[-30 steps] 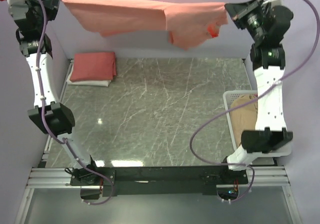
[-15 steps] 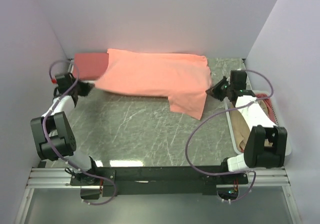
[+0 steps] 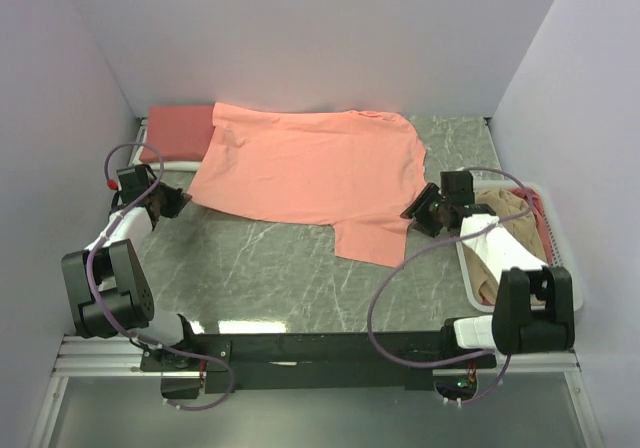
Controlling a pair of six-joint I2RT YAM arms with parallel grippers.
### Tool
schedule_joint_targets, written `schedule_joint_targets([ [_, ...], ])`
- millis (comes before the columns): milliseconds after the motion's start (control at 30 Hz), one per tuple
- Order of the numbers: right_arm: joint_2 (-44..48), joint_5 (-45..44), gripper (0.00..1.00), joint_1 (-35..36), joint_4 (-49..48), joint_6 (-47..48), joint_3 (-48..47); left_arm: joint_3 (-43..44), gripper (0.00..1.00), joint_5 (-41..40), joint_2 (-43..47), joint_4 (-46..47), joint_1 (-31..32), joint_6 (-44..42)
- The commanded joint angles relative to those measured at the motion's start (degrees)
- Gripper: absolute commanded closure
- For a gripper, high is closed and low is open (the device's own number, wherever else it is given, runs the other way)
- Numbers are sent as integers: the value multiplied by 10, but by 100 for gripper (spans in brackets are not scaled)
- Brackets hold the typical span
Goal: Fold and stack the t-shirts
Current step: Flatten the tshirt out
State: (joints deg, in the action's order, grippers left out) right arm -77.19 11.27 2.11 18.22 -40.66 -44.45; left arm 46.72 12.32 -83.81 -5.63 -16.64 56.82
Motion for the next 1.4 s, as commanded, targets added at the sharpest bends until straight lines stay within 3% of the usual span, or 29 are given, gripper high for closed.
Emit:
schedule_joint_targets([
  [0, 59, -92, 44, 50, 51, -11, 15, 3, 99, -19, 27, -26, 3, -45],
  [67, 69, -167, 44, 82, 80, -42, 20, 8, 99, -21, 30, -46, 3, -58],
  [167, 77, -192, 44, 97, 96, -64, 48, 12, 99, -19, 34, -54, 3, -65],
  [833, 81, -189, 49, 180, 53, -160, 153, 7, 99, -23, 42, -54, 5, -58],
  [867, 85, -189, 52, 180, 51, -160, 153, 6, 99, -24, 47, -54, 6, -57],
  [967, 81, -188, 76, 180, 39, -158, 153, -3, 99, -24, 52, -51, 6, -54],
  [1000, 78, -177, 91, 179, 34, -154, 150, -6, 99, -28, 54, -51, 6, -53],
  [1033, 75, -170, 99, 180, 34, -151, 148, -7, 99, -31, 56, -52, 5, -51],
  [1200, 141, -142, 100, 179, 72, -138, 150, -23, 99, -60, 88, -63, 5, -53],
  [1367, 307, -127, 100, 179, 155, -119, 145, -58, 99, -84, 149, -76, 6, -54],
])
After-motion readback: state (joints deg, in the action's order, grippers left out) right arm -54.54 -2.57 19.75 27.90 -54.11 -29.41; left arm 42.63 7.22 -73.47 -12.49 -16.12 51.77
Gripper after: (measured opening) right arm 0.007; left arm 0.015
